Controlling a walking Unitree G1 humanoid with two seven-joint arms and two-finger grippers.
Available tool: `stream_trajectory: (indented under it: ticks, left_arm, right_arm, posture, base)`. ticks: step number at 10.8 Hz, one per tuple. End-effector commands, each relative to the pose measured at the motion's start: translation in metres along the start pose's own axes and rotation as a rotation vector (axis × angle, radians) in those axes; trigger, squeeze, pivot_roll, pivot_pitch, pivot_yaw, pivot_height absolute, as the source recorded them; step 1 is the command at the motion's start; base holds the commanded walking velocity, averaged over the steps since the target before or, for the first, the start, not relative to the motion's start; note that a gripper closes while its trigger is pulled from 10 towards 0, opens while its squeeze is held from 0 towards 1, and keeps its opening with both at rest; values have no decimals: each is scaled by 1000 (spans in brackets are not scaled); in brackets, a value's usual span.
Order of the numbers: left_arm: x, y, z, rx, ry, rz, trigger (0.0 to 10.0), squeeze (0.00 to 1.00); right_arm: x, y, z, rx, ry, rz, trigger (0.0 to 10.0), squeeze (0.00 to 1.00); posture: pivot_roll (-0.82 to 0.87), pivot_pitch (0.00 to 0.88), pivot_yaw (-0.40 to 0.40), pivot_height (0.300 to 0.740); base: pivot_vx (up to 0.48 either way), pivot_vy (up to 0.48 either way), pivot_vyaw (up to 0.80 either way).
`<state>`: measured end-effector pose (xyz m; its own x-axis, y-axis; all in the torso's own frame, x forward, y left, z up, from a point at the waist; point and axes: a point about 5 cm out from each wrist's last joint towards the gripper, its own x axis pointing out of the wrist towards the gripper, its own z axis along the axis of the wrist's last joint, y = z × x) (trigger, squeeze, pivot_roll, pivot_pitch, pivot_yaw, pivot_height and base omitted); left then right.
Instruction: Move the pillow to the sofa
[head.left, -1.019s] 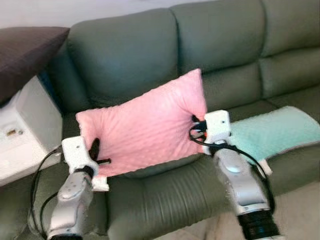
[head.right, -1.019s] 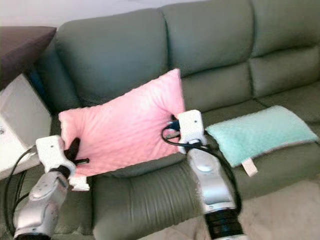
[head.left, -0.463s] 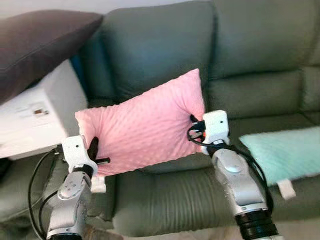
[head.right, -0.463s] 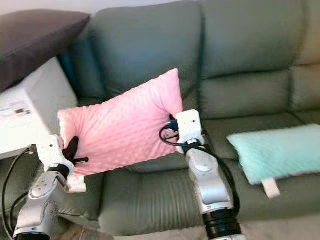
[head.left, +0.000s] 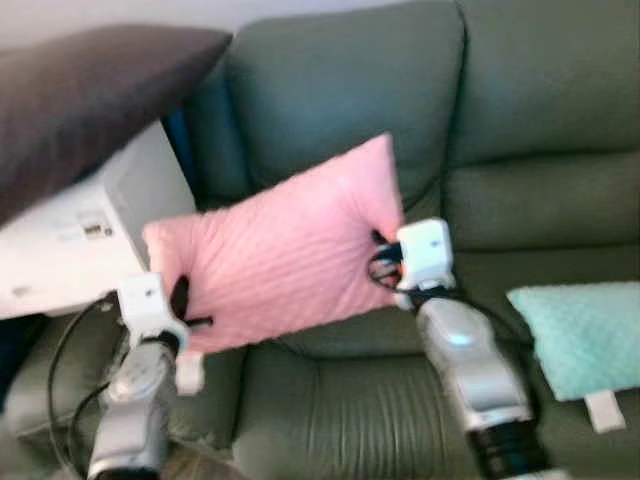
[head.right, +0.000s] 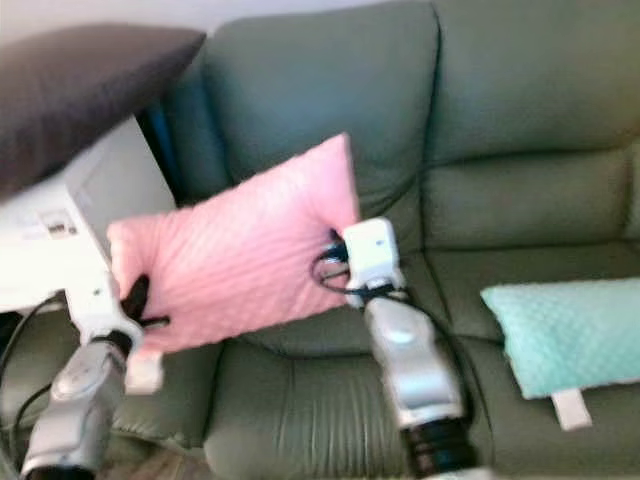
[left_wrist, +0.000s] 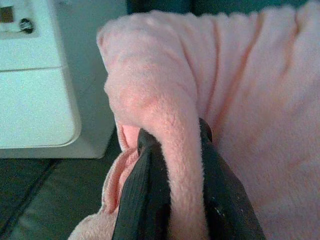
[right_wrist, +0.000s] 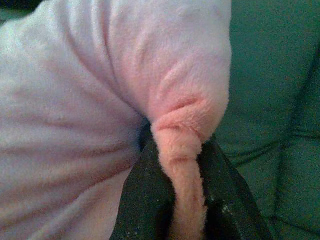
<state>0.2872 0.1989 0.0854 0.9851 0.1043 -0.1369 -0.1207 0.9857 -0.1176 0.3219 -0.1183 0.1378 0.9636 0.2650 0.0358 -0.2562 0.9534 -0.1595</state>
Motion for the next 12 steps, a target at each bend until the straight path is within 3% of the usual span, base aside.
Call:
stream_trajectory:
  ticks: [1, 3, 6, 8, 9, 12]
  left_arm:
    - [-2, 12, 1, 9, -8, 32, 10000, 0]
    - [-1, 11, 2, 12, -16, 22, 10000, 0]
    - [-1, 6, 1, -4, -20, -5, 10000, 0]
    - [-2, -11, 1, -21, -34, -107, 10000, 0]
    - [-1, -21, 1, -16, -38, -160, 10000, 0]
    - [5, -45, -17, -16, 30, -269, 10000, 0]
  right_arm:
    - [2, 3, 11, 13, -50, 3, 10000, 0]
    - [2, 0, 10, 21, -48, -22, 10000, 0]
    - [1, -11, 5, 17, -16, -76, 10000, 0]
    - [-1, -18, 4, -43, -16, -151, 10000, 0]
    - [-6, -25, -2, -109, 18, -200, 10000, 0]
    - [-30, -53, -42, -97, 247, -364, 10000, 0]
  posture:
    - [-206, 23, 102, 740]
    - [-205, 22, 102, 740]
    - [-209, 23, 101, 740]
    - [-206, 24, 101, 740]
    - [-206, 24, 101, 740]
    - [-217, 31, 106, 740]
  base:
    - [0, 0, 0]
    - [0, 0, 0]
    - [0, 0, -690]
    - [0, 0, -391]
    - [0, 0, 0]
    - [0, 0, 0]
